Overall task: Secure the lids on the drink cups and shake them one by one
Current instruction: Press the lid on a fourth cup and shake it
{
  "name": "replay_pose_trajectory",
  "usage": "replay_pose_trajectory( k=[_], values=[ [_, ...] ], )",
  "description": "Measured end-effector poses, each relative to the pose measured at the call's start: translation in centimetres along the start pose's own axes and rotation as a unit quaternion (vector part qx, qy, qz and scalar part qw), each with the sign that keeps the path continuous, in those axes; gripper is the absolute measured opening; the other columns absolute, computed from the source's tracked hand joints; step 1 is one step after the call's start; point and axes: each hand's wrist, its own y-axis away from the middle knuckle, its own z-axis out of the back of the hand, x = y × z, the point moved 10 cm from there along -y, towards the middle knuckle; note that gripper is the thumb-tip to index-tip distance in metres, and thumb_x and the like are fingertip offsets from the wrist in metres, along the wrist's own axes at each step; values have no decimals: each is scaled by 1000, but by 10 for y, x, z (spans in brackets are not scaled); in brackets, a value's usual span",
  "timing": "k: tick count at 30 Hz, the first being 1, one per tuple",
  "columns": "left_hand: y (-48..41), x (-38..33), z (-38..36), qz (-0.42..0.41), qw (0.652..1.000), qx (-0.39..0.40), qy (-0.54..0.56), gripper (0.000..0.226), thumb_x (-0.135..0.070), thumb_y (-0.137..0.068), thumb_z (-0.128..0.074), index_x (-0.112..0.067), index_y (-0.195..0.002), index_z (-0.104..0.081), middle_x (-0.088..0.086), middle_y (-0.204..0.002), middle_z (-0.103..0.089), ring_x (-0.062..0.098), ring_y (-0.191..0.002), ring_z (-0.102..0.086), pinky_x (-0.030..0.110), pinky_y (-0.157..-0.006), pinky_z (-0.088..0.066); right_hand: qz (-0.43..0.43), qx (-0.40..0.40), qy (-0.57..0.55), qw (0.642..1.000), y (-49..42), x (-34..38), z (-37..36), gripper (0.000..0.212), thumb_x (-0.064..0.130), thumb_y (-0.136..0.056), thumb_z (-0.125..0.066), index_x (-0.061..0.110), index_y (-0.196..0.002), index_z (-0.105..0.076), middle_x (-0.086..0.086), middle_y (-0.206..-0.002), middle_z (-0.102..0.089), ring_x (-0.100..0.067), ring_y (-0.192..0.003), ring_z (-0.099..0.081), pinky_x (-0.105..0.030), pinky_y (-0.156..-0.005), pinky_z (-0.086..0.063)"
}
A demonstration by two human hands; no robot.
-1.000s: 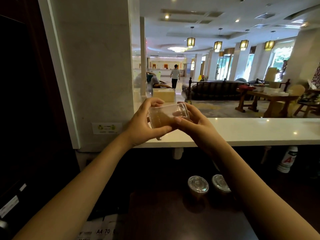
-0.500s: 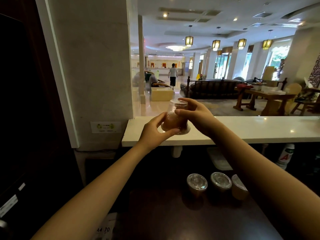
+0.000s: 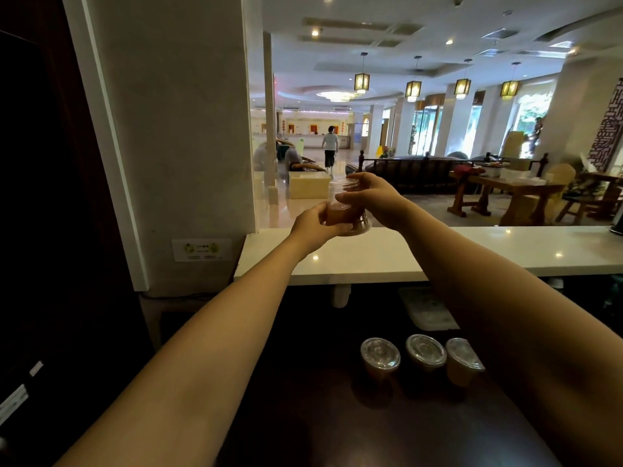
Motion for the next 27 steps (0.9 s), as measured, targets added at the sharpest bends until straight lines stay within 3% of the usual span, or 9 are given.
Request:
replay_pose_trajectory(
  k=[10, 12, 13, 15, 17, 19, 21, 24, 27],
  values=[
    [-4, -7, 4, -26, 999, 3, 42, 42, -24, -81, -69, -22, -120, -54, 4, -122, -61, 23, -117, -54, 37, -102, -44, 8, 3, 16, 1000, -4, 6, 2, 47, 5, -83, -64, 10, -125, -43, 4, -97, -54, -13, -92, -56, -29, -85, -49],
    [1, -3, 7, -23, 996, -15, 85, 35, -31, -85, -65, -26, -117, -54, 1, -124, -59, 22, -122, -50, 36, -104, -41, 16, -2, 11, 1000, -3, 7, 4, 47, 7, -83, -65, 8, -126, -45, 4, -97, -56, -11, -90, -57, -25, -79, -50],
    [3, 3, 7, -4, 991, -22, 129, 43, -39, -86, -61, -25, -124, -50, 2, -131, -54, 23, -127, -46, 36, -106, -37, 19, -5, 1, 1000, -2, 8, 5, 45, 8, -83, -65, 9, -124, -46, 3, -97, -57, -11, -90, -58, -23, -76, -50],
    [6, 21, 0, 66, 960, -10, 271, 67, -50, -87, -52, -23, -144, -29, 6, -147, -36, 28, -137, -33, 39, -112, -29, 23, -5, -36, 999, -3, 10, 9, 37, 11, -84, -65, 9, -117, -50, -1, -98, -59, -15, -92, -60, -23, -74, -50],
    [12, 30, -15, 129, 899, 19, 417, 68, -55, -90, -42, -23, -146, -19, 12, -147, -31, 38, -137, -29, 46, -111, -30, 24, -5, -74, 997, -4, 13, 11, 37, 14, -85, -64, 5, -119, -51, -6, -102, -60, -21, -98, -60, -25, -78, -50],
    [19, 25, -28, 155, 833, 40, 530, 65, -57, -90, -40, -21, -142, -28, 19, -141, -39, 45, -129, -39, 52, -102, -40, 22, -2, -88, 996, -5, 15, 10, 44, 16, -87, -62, 1, -126, -48, -7, -107, -60, -23, -103, -59, -25, -80, -50],
    [20, 11, -33, 137, 791, 35, 595, 55, -52, -90, -45, -18, -132, -41, 23, -127, -50, 46, -119, -50, 52, -91, -48, 25, 9, -87, 996, -3, 18, 6, 44, 17, -88, -61, 2, -127, -47, -5, -107, -59, -18, -100, -58, -22, -76, -49],
    [19, 1, -27, 116, 784, -7, 610, 42, -44, -88, -53, -18, -122, -50, 24, -118, -51, 43, -113, -53, 49, -89, -51, 27, 30, -78, 996, -1, 25, 3, 33, 20, -90, -58, 6, -119, -51, -5, -105, -59, -18, -97, -60, -20, -73, -51],
    [21, -6, -22, 118, 783, -13, 611, 31, -43, -88, -53, -20, -109, -53, 20, -115, -49, 40, -110, -51, 47, -89, -50, 7, 68, -22, 997, 1, 35, 3, 53, 39, -91, -53, 7, -131, -44, -9, -123, -55, -23, -112, -55, -23, -82, -51]
  ],
)
